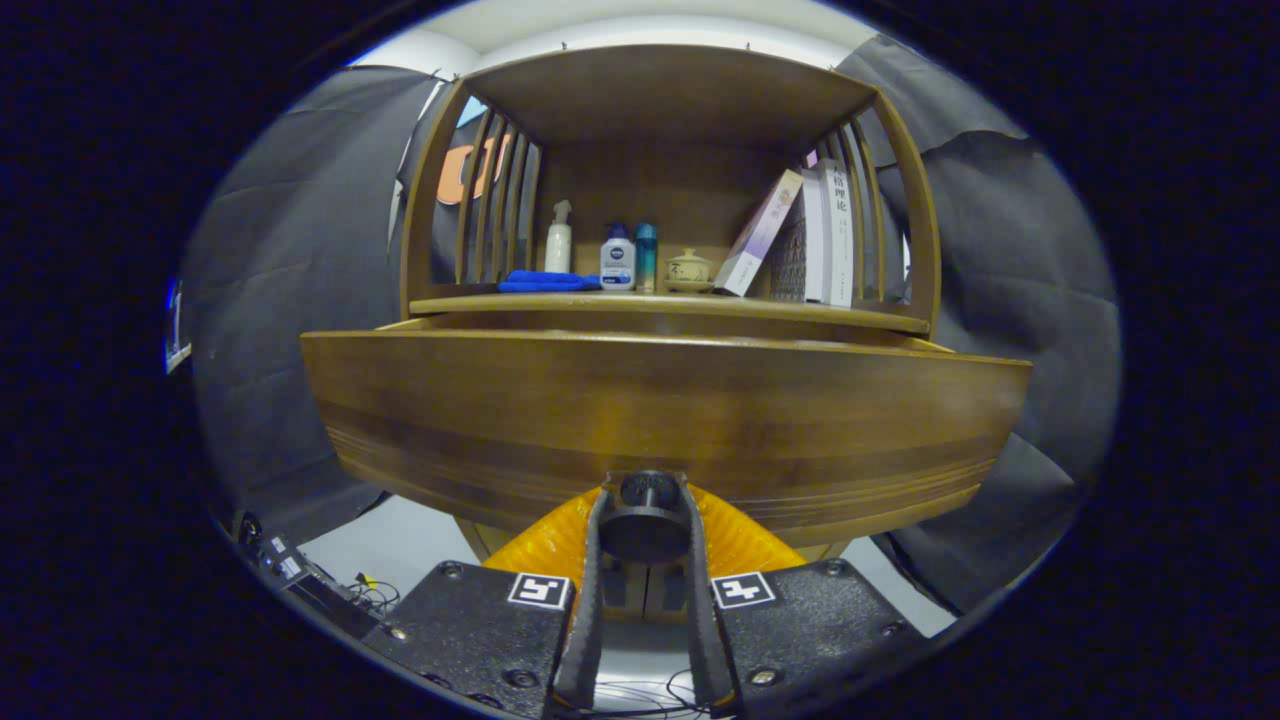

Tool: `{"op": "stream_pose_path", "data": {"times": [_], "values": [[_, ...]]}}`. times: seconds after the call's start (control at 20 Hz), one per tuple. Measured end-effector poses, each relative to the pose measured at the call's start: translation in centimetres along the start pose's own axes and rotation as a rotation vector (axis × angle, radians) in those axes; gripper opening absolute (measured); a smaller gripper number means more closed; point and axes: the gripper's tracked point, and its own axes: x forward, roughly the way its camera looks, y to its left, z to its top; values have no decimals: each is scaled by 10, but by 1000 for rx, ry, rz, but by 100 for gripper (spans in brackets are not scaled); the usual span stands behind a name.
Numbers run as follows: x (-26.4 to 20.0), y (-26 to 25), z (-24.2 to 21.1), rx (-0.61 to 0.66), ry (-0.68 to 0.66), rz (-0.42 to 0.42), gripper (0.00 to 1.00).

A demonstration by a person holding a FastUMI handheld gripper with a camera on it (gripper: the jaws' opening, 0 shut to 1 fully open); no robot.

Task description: Pull open the drawer, take out the items inside it, and place them on the countertop above the cabinet.

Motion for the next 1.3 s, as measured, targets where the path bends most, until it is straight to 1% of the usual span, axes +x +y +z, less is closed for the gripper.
{"op": "stream_pose_path", "data": {"times": [0.6,1.15,1.3], "values": [[-48,8,-19,15,35,42,38],[-66,10,-27,13,56,60,38],[-65,8,-26,10,50,48,38]]}}
